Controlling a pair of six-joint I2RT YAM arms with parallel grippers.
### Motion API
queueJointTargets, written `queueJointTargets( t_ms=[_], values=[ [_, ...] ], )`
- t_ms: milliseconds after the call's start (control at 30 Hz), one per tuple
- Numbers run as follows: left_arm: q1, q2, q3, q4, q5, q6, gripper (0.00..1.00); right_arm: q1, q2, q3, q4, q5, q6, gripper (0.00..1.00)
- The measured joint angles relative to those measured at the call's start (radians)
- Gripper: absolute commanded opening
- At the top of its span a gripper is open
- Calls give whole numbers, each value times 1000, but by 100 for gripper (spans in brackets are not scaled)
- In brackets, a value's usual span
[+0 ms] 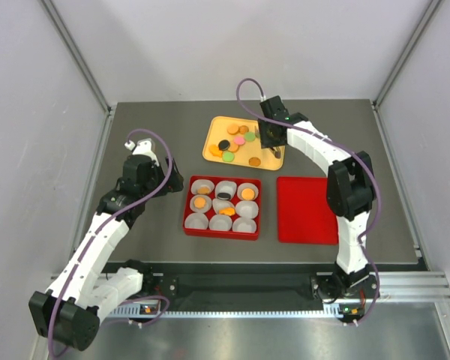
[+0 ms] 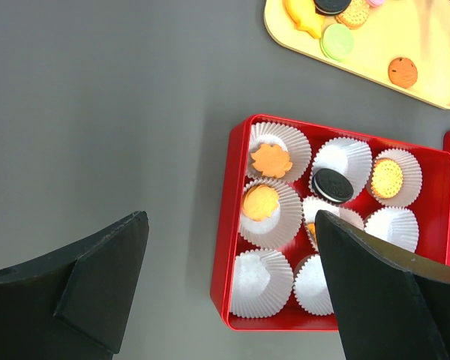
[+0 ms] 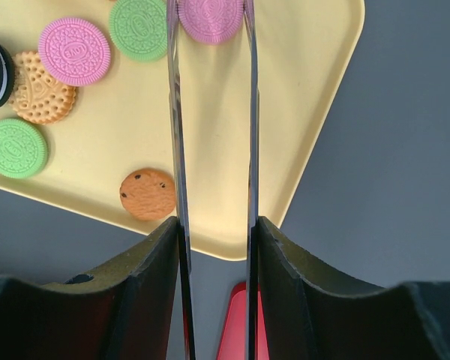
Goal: Pack the cookies
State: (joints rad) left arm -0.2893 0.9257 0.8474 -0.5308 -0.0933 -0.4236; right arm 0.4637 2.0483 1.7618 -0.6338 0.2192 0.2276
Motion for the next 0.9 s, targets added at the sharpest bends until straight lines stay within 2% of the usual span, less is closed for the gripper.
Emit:
queueJointTargets(
  t_ms=[367, 667, 900],
  values=[
    [0, 0, 0, 0, 0, 0, 97, 0, 2, 0, 2, 0, 0, 43],
    [0, 0, 0, 0, 0, 0, 97, -3, 2, 0, -3, -2, -14, 36],
    [0, 0, 0, 0, 0, 0, 97, -21, -16, -8, -13, -5, -18, 36]
  ],
)
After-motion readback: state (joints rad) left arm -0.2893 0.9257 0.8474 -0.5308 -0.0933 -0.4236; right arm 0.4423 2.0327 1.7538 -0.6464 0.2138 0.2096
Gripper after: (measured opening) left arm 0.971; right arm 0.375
